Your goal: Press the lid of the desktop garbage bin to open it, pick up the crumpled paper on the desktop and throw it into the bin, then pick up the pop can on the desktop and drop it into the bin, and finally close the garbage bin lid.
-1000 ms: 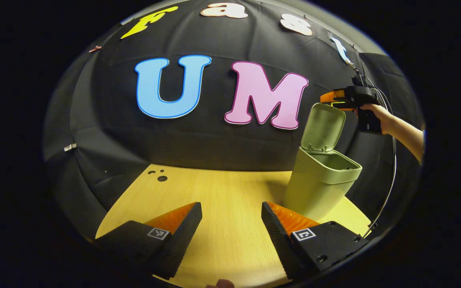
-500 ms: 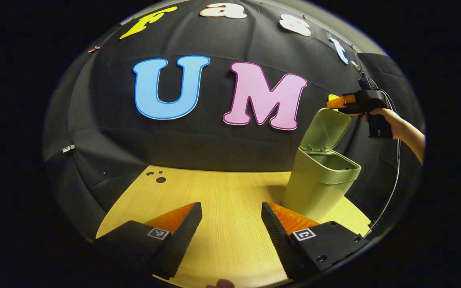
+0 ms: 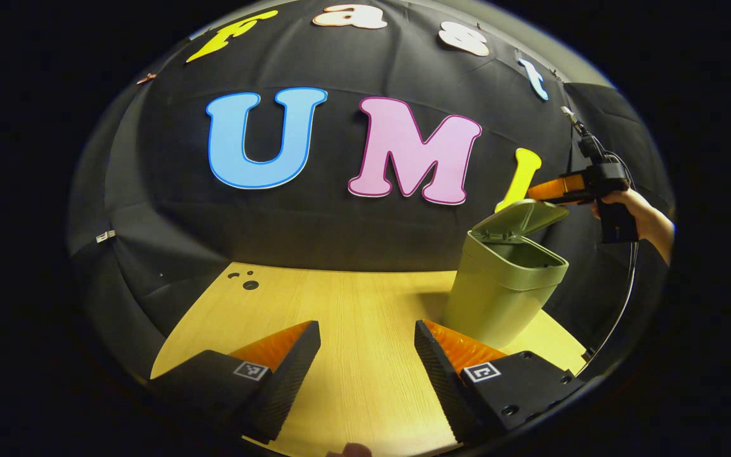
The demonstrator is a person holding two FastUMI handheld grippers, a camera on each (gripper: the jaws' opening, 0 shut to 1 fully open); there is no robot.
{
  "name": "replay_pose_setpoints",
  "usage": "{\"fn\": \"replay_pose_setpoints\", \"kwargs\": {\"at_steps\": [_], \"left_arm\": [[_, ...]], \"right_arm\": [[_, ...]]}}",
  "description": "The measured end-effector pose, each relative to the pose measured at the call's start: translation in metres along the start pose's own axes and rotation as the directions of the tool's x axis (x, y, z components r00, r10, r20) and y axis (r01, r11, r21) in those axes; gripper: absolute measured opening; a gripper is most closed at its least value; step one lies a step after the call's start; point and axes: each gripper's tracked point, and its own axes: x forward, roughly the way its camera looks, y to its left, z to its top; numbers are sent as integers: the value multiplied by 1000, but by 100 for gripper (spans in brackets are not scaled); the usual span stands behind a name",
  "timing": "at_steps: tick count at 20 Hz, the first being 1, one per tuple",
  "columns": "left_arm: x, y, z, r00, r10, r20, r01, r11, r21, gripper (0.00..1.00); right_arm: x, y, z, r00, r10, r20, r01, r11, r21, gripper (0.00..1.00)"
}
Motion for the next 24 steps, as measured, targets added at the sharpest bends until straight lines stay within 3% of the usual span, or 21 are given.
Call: {"fn": "replay_pose_setpoints", "kwargs": {"at_steps": [9,24], "left_arm": [[3,-2,-3,1000,0,-7,0,1000,-1,95],[3,-4,-5,1000,0,-15,0,1000,7,95]], "right_arm": [[-3,-5,-65,991,-3,-137,5,1000,19,99],[-2,-1,-108,982,-1,-186,-3,1000,-19,99]]}}
